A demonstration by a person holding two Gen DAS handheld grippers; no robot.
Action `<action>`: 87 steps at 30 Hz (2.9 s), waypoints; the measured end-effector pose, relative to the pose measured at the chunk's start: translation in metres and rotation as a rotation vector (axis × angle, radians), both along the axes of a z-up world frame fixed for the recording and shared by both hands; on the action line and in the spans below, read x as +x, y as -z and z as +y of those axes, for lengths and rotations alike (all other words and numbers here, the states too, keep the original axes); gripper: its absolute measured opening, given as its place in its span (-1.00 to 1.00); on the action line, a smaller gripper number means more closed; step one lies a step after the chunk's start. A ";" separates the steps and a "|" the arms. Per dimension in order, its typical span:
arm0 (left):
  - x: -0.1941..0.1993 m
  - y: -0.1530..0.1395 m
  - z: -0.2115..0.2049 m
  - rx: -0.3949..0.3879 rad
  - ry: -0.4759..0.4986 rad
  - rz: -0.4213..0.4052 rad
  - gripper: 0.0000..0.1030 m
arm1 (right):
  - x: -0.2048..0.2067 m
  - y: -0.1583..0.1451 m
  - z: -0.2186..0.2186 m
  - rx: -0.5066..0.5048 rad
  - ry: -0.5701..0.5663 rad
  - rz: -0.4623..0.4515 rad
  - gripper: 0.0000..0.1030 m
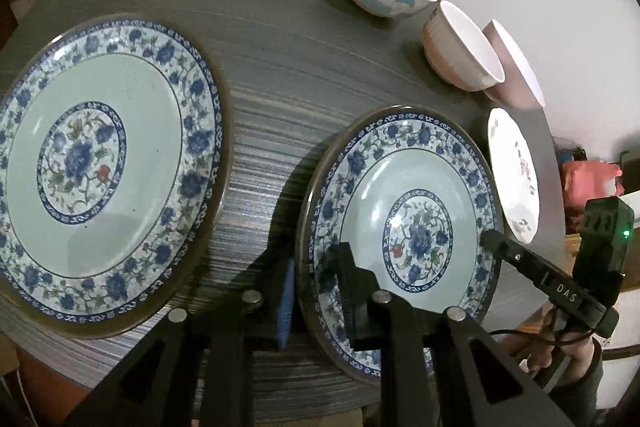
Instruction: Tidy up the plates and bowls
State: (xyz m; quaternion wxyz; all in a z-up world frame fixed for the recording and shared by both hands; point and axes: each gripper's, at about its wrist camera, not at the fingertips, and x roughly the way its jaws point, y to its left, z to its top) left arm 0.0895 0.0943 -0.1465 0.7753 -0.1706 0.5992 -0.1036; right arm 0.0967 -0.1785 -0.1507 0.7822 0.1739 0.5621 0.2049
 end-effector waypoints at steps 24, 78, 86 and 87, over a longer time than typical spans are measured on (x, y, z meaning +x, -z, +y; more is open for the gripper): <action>-0.004 -0.075 0.080 0.047 -0.101 -0.105 -0.61 | 0.011 -0.064 0.056 0.003 -0.052 -0.100 -0.72; 0.010 -0.033 0.216 0.165 -0.238 0.004 -0.42 | 0.051 -0.023 0.233 -0.102 -0.214 0.016 -0.60; 0.002 -0.045 0.205 0.186 -0.234 -0.030 -0.42 | 0.048 -0.024 0.239 -0.117 -0.227 0.014 -0.48; 0.001 -0.047 0.203 0.190 -0.232 -0.034 -0.42 | 0.047 -0.024 0.240 -0.123 -0.230 0.010 -0.45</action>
